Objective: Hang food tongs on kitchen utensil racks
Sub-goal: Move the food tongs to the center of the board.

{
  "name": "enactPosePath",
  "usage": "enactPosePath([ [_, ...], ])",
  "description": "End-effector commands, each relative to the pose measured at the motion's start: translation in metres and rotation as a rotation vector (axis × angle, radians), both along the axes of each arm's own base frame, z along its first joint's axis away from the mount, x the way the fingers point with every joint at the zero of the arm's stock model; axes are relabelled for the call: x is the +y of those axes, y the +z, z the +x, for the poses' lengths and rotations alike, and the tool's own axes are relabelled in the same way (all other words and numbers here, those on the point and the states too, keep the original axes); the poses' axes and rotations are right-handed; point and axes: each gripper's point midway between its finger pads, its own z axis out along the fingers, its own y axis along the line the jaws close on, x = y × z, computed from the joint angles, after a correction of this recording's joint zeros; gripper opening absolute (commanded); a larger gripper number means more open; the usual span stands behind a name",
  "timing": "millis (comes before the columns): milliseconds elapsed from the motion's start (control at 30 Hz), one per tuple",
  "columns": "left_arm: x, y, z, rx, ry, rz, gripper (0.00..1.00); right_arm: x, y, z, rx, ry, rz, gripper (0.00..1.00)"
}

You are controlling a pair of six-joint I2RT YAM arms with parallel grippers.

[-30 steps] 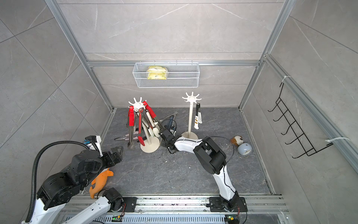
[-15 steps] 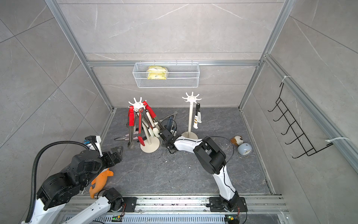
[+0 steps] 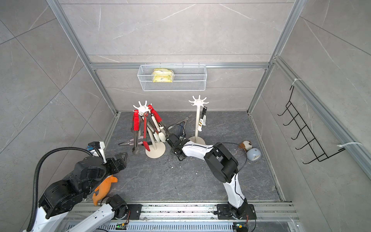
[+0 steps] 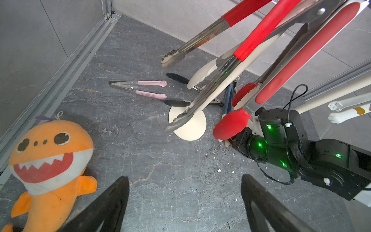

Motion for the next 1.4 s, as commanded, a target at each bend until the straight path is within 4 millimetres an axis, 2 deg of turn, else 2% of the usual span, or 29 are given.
enactPosePath([
  [0, 0.001, 0.004, 0.001, -0.023, 0.015, -0.022, 0.89, -0.017, -0.005, -0.034, 0.096, 0.004, -0.042, 0.00],
  [367, 0.002, -0.001, 0.000, -0.012, 0.023, -0.028, 0.88, -0.040, -0.006, -0.080, 0.190, -0.007, -0.019, 0.00],
  [567, 0.003, -0.002, 0.000, -0.007, 0.025, -0.027, 0.88, -0.043, -0.003, -0.101, 0.225, 0.021, -0.003, 0.00],
  [833, 0.000, -0.004, 0.002, -0.004, 0.026, -0.029, 0.87, -0.050, 0.006, -0.132, 0.239, 0.162, -0.046, 0.00],
  [933, -0.002, -0.005, 0.004, -0.001, 0.020, -0.033, 0.87, -0.055, 0.017, -0.136, 0.209, 0.236, -0.085, 0.00],
  [1033, -0.006, -0.006, 0.005, 0.006, 0.010, -0.032, 0.86, -0.065, 0.026, -0.137, 0.180, 0.322, -0.146, 0.00],
  [1167, -0.009, -0.005, 0.006, 0.004, -0.005, -0.036, 0.86, -0.084, 0.029, -0.144, 0.165, 0.448, -0.238, 0.00],
  [1367, -0.019, -0.001, 0.011, -0.026, -0.045, -0.053, 0.86, -0.116, 0.020, -0.149, 0.139, 0.631, -0.421, 0.00],
])
